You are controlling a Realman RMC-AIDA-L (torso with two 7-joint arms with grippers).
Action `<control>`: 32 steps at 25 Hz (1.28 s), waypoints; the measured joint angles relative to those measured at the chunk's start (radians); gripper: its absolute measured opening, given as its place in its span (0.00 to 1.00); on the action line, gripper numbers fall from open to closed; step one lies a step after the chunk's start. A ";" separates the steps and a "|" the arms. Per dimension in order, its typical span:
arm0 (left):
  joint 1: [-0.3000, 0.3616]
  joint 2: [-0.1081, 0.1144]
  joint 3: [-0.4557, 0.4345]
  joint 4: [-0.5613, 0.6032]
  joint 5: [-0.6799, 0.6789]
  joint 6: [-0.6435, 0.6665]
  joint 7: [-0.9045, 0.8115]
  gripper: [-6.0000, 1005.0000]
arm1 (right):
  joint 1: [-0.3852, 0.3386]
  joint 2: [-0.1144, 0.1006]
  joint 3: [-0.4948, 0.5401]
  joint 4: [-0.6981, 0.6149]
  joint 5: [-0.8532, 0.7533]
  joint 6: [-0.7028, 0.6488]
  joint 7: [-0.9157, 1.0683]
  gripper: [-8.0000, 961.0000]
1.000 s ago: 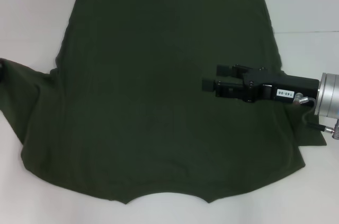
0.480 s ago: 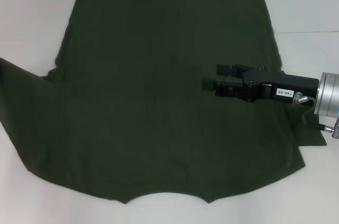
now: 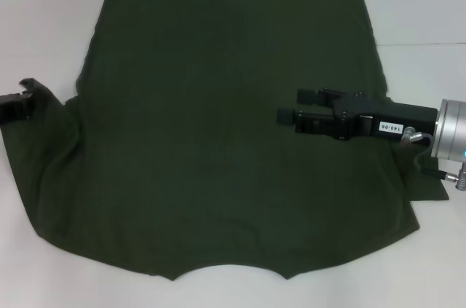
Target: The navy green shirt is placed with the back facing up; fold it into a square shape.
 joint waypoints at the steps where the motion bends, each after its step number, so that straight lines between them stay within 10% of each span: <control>1: 0.004 0.002 0.000 0.013 0.004 0.034 -0.020 0.01 | 0.000 0.000 -0.001 0.000 0.000 0.000 0.000 0.95; 8: 0.015 -0.019 0.002 0.084 0.040 0.174 -0.093 0.03 | -0.001 0.000 -0.005 0.000 0.000 -0.004 -0.003 0.95; 18: -0.028 -0.140 0.033 0.081 0.023 0.265 -0.120 0.05 | -0.001 0.000 -0.006 0.000 -0.003 -0.008 -0.008 0.95; 32: -0.008 -0.135 0.058 0.055 -0.091 0.346 -0.080 0.50 | -0.008 -0.004 0.004 -0.009 0.000 -0.012 -0.002 0.95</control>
